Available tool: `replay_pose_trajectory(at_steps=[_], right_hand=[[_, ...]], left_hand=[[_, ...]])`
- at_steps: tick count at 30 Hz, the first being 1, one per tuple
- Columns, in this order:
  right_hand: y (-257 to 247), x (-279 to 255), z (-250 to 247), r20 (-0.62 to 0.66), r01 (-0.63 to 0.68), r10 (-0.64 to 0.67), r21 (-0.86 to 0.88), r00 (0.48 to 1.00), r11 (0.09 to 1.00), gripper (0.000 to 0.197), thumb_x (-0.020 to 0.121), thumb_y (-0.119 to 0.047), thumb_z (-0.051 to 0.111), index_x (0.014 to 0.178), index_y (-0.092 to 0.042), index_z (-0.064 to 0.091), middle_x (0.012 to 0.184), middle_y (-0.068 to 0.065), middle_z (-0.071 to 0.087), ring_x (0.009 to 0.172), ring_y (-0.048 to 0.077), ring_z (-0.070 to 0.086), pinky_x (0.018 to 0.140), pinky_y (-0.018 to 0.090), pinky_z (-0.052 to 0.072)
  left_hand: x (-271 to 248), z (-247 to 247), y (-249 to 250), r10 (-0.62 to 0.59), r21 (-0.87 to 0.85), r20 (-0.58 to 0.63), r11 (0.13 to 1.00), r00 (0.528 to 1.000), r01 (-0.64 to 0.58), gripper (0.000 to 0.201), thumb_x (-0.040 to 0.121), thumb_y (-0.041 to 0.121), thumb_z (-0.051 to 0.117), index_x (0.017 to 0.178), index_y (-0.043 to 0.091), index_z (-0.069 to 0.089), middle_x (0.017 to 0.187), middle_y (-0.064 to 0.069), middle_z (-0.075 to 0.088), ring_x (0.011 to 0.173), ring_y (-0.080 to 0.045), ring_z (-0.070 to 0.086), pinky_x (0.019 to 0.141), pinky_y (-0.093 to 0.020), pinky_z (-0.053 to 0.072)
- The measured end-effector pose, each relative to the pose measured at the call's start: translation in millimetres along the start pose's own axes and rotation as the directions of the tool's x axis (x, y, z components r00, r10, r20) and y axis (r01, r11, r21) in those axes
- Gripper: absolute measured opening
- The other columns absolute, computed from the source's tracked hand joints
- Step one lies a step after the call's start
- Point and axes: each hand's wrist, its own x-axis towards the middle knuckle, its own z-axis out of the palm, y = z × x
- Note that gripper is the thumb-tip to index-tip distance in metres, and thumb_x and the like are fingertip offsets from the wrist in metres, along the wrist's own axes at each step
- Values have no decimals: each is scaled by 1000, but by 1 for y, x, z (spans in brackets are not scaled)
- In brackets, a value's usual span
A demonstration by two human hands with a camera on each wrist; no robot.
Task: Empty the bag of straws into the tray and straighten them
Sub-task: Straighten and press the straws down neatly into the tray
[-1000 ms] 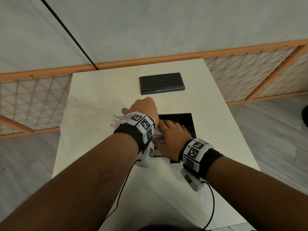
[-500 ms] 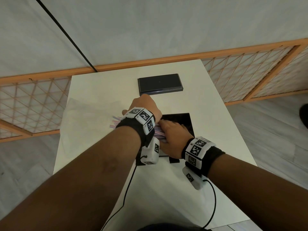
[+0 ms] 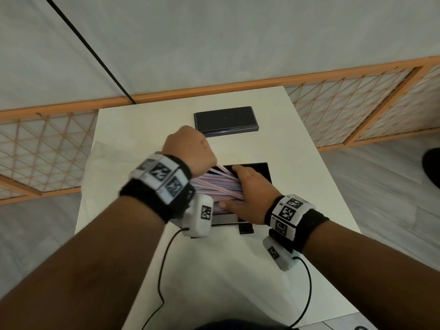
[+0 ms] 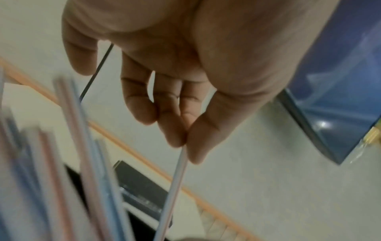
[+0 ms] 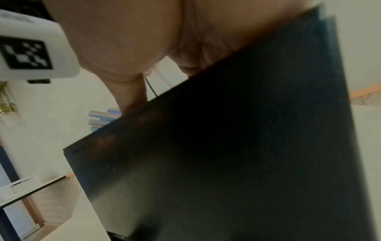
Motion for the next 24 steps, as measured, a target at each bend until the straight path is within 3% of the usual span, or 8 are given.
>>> replay_pose_trajectory(at_steps=[3, 9, 11, 13, 15, 18, 20, 24], right_hand=[[-2, -3, -5, -8, 49, -49, 2, 999, 999, 90, 75, -62, 72, 147, -29, 29, 138, 0, 47, 123, 21, 46, 107, 44, 41], [-14, 3, 7, 39, 57, -52, -123, 998, 991, 89, 79, -74, 56, 148, -28, 25, 144, -2, 45, 128, 24, 45, 113, 53, 32], [-15, 4, 11, 51, 30, -22, -162, 998, 986, 87, 80, -77, 51, 146, -26, 27, 144, -2, 44, 130, 24, 44, 115, 54, 27], [-16, 6, 14, 54, -19, 30, -200, 998, 980, 92, 76, -82, 47, 145, -24, 30, 142, -1, 44, 130, 26, 44, 115, 57, 24], [-17, 10, 15, 49, -46, 59, -232, 997, 972, 96, 68, -88, 45, 140, -25, 35, 134, 0, 45, 126, 27, 46, 114, 57, 26], [-21, 14, 16, 50, 1, 10, -218, 999, 976, 90, 67, -86, 52, 136, -30, 41, 123, 0, 44, 116, 27, 50, 111, 51, 34], [-24, 15, 18, 42, 45, -38, -170, 998, 984, 84, 70, -80, 59, 134, -28, 45, 121, 0, 43, 111, 24, 52, 105, 45, 42], [-28, 21, 19, 45, 7, 2, -198, 999, 980, 86, 66, -83, 59, 129, -28, 41, 123, -3, 50, 113, 24, 51, 100, 46, 43]], left_hand=[[-23, -33, -18, 63, -145, 26, 988, 998, -59, 15, 78, 23, 83, 74, 12, 73, 70, 3, 72, 61, -9, 62, 55, -22, 42], [-24, -30, -54, 83, -128, 141, 990, 987, -65, 14, 75, 27, 87, 72, 22, 74, 69, 6, 71, 67, -12, 64, 68, -26, 45], [-25, -14, -61, 72, -106, 53, 992, 996, -67, 19, 76, 40, 84, 78, 26, 71, 77, 9, 69, 76, -11, 65, 72, -27, 46], [-24, -4, -68, -41, -195, -195, 981, 980, 2, 32, 82, 55, 73, 92, 25, 67, 91, 8, 64, 84, -14, 60, 77, -30, 43], [-21, 1, -76, -259, -439, -286, 891, 923, 114, 40, 91, 60, 57, 100, 22, 61, 101, 1, 59, 93, -20, 54, 84, -32, 39], [-13, 16, -88, -415, -788, -35, 571, 909, 231, 43, 99, 60, 42, 91, 21, 58, 97, -5, 59, 102, -25, 53, 100, -35, 38], [-11, 29, -92, -414, -843, 56, 468, 909, 265, 52, 90, 67, 45, 99, 19, 63, 113, -11, 66, 110, -32, 62, 106, -47, 45], [-14, 41, -90, -363, -765, -96, 623, 927, 165, 52, 71, 62, 52, 84, 14, 69, 95, -11, 73, 96, -35, 68, 94, -57, 53]])
